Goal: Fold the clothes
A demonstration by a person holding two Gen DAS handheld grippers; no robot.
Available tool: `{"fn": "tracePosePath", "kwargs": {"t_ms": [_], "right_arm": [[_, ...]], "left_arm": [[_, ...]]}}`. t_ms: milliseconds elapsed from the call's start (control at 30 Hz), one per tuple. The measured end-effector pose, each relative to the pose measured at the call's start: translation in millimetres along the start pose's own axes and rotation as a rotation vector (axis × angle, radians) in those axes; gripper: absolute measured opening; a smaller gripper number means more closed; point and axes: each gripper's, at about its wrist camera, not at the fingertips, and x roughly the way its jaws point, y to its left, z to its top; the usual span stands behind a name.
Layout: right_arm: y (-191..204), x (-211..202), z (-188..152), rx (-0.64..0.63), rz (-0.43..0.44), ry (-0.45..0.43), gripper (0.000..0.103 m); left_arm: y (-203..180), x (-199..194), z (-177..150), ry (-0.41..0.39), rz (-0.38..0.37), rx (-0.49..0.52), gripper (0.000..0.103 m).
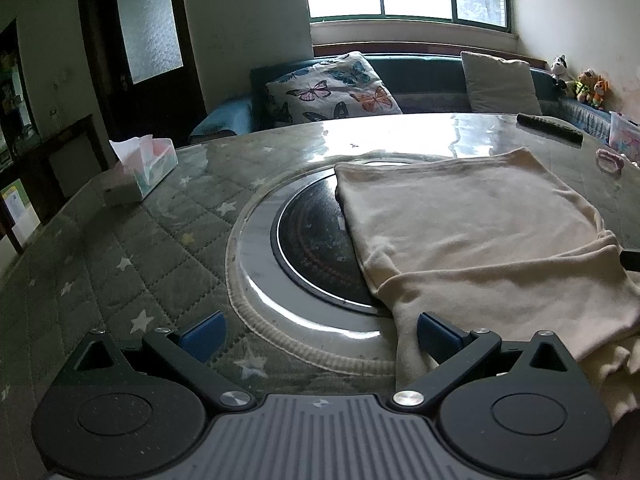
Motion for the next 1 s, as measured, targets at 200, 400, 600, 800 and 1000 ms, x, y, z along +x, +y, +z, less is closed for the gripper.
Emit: {"fn": "tracePosePath", "kwargs": {"t_ms": [200, 400, 600, 800, 1000], "right_arm": [[2.1, 2.7, 0.2, 0.0, 0.003, 0.007, 0.092], [4.4, 6.1, -2.1, -0.003, 0.02, 0.015, 0.092], [4.8, 9.8, -4.9, 0.0, 0.024, 0.023, 0.095], [4.9, 10.2, -4.6, -0.003, 0.025, 0.023, 0.096], [3.1, 10.5, -3.1, 0.001, 0.018, 0.022, 0.096]], "left_arm": [[-5.0, 2.3, 4.1, -0.005, -0.008, 0.007, 0.103], [-10.0, 11.7, 3.6, 0.008, -0.009, 0.018, 0.103], [-9.0, 13.0, 2.9, 0.009, -0.008, 0.02, 0.103], [-9.5, 13.6, 4.7, 0.009, -0.006, 0.023, 0.103], [-10.8, 15.3, 9.7, 0.005, -0.001, 0.032, 0.103]]}}
